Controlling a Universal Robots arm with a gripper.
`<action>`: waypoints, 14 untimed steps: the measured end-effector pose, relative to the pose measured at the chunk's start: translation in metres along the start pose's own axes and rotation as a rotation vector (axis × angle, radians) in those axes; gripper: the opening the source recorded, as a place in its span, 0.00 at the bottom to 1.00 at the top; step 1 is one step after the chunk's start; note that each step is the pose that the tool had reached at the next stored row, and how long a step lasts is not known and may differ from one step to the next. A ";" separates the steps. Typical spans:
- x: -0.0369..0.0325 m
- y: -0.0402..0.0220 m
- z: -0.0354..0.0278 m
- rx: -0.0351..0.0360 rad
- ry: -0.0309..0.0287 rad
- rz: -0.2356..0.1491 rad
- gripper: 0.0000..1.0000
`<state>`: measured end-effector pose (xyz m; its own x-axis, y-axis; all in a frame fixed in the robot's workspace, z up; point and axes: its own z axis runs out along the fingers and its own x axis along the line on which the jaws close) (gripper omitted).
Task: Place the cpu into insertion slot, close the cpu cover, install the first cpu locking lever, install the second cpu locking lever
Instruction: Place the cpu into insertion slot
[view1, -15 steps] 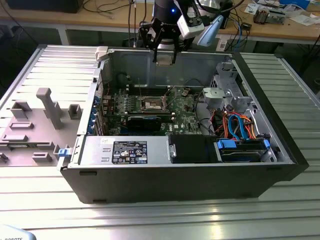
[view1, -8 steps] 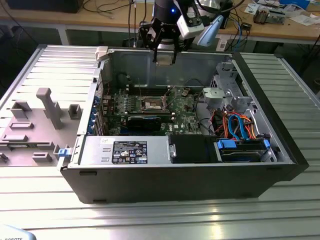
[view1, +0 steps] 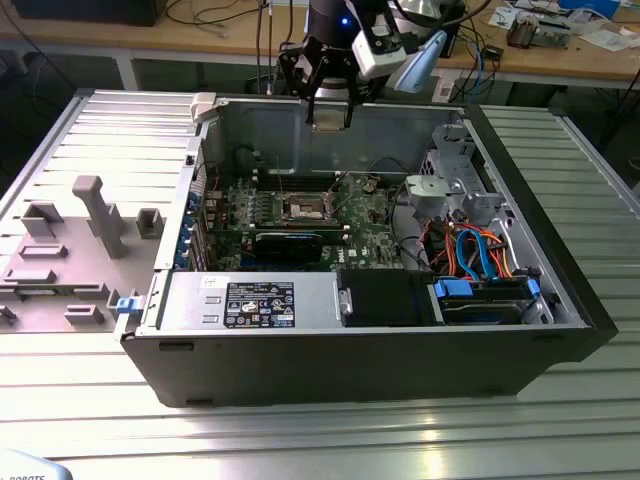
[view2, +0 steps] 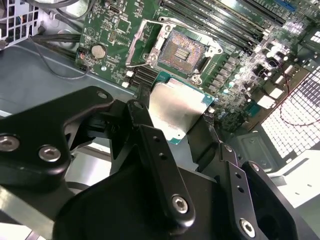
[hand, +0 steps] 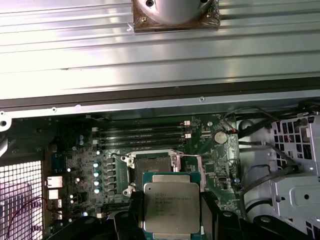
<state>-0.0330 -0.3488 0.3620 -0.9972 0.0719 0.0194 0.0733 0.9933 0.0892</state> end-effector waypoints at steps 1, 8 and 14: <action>0.0000 0.0000 0.0001 -0.0001 -0.0004 0.004 0.54; 0.0000 -0.0001 0.0008 -0.0010 -0.0038 0.042 0.54; 0.0000 -0.0001 0.0010 -0.0015 -0.0063 0.070 0.54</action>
<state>-0.0330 -0.3487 0.3609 -0.9897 0.1417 0.0193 0.1429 0.9857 0.0893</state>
